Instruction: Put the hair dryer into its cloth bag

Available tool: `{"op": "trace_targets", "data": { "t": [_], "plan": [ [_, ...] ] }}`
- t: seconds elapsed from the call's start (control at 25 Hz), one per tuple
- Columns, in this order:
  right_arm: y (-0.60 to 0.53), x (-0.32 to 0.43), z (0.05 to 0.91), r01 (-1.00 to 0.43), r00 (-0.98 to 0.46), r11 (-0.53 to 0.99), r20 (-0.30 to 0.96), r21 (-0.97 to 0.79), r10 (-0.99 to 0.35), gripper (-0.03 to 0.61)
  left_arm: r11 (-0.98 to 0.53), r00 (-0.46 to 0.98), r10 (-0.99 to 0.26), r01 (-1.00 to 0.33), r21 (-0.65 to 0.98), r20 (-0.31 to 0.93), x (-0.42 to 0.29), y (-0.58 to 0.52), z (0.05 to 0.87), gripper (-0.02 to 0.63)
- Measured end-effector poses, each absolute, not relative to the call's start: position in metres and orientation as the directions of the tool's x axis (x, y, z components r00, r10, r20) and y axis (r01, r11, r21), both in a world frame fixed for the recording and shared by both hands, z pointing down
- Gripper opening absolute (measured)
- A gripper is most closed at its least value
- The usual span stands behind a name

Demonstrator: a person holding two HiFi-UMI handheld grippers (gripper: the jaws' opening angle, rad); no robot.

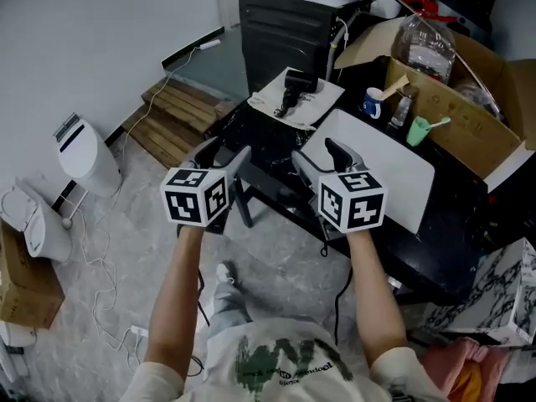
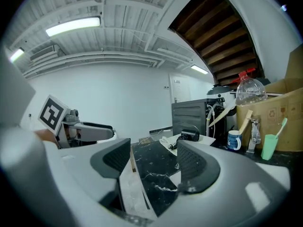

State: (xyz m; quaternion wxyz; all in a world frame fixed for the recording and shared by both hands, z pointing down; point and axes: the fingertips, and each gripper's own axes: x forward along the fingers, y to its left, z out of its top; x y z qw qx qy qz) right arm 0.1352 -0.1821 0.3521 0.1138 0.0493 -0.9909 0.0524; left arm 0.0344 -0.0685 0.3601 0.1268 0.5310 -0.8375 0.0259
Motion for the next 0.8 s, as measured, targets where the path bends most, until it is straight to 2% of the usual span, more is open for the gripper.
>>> {"op": "trace_targets", "data": {
  "t": [0.24,0.56,0.8],
  "plan": [
    [-0.199,0.071,0.356,-0.198,-0.951,0.976,0.259,-0.094,-0.168,0.296,0.359,-0.324,-0.913,-0.927,0.108,0.248,-0.036,-0.093,0.362,0.282],
    [-0.216,-0.007,0.346,-0.364,-0.897,0.927,0.303,-0.093,-0.322,0.296,0.188,-0.146,-0.951,-0.973,0.136,0.272,-0.124,-0.128,0.362,0.282],
    [-0.225,-0.04,0.349,-0.46,-0.85,0.883,0.332,-0.092,-0.408,0.296,0.084,-0.04,-0.961,-0.985,0.149,0.274,-0.163,-0.149,0.365,0.282]
  ]
}}
